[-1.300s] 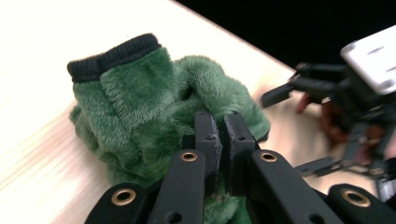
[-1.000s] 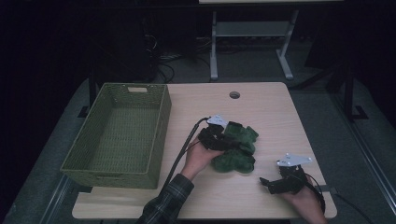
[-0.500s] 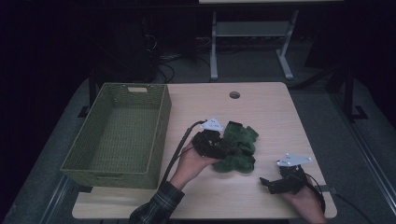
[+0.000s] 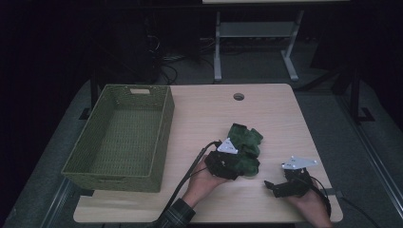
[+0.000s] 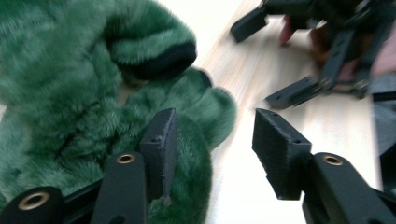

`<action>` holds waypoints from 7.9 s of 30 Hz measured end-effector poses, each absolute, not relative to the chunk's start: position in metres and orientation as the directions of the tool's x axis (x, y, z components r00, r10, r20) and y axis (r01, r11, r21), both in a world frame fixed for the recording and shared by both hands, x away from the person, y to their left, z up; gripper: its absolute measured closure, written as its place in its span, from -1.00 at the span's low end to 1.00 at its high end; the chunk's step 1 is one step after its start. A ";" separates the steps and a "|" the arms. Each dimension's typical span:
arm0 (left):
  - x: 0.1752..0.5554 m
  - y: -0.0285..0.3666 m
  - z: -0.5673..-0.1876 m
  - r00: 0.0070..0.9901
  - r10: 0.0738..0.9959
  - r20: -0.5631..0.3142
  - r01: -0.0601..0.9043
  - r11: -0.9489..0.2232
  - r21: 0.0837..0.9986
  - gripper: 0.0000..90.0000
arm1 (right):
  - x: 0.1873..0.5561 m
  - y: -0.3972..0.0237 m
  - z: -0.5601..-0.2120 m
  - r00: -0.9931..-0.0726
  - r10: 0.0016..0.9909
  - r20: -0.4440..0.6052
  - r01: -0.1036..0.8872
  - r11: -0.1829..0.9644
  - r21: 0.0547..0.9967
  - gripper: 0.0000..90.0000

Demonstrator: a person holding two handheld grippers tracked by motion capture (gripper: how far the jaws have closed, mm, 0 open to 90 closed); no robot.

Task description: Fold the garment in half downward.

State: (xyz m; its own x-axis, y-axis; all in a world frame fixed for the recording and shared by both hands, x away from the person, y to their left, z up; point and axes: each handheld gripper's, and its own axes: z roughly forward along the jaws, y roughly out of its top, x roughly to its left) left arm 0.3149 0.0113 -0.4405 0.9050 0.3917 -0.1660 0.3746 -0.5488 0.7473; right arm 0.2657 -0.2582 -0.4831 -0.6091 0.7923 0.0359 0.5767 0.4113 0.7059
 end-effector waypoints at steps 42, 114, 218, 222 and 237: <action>0.331 0.032 -0.441 0.875 0.435 -0.214 0.422 -0.466 0.778 0.96 | 0.284 -0.224 -0.474 -0.673 0.725 0.148 0.561 0.369 0.740 0.12; 0.307 0.062 -0.458 0.867 0.469 -0.169 0.443 -0.568 0.693 1.00 | 0.273 -0.265 -0.461 -0.674 0.731 0.103 0.588 0.447 0.674 1.00; 0.365 0.086 -0.428 0.827 0.526 -0.198 0.464 -0.439 0.769 0.92 | 0.336 -0.246 -0.429 -0.702 0.709 0.071 0.524 0.446 0.726 0.89; 0.365 0.088 -0.443 0.814 0.544 -0.205 0.493 -0.460 0.738 0.92 | 0.342 -0.238 -0.441 -0.703 0.705 0.090 0.554 0.465 0.691 0.89; 0.361 0.077 -0.452 0.824 0.541 -0.168 0.487 -0.526 0.697 0.57 | 0.345 -0.238 -0.456 -0.700 0.707 0.101 0.586 0.487 0.648 0.53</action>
State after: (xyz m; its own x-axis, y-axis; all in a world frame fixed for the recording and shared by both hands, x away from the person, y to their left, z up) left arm 0.3611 0.0773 -0.4518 0.8242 0.5407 -0.1684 0.4874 -0.5259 0.6971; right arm 0.3446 -0.2379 -0.4561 -0.6996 0.7073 0.1012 0.5860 0.4870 0.6477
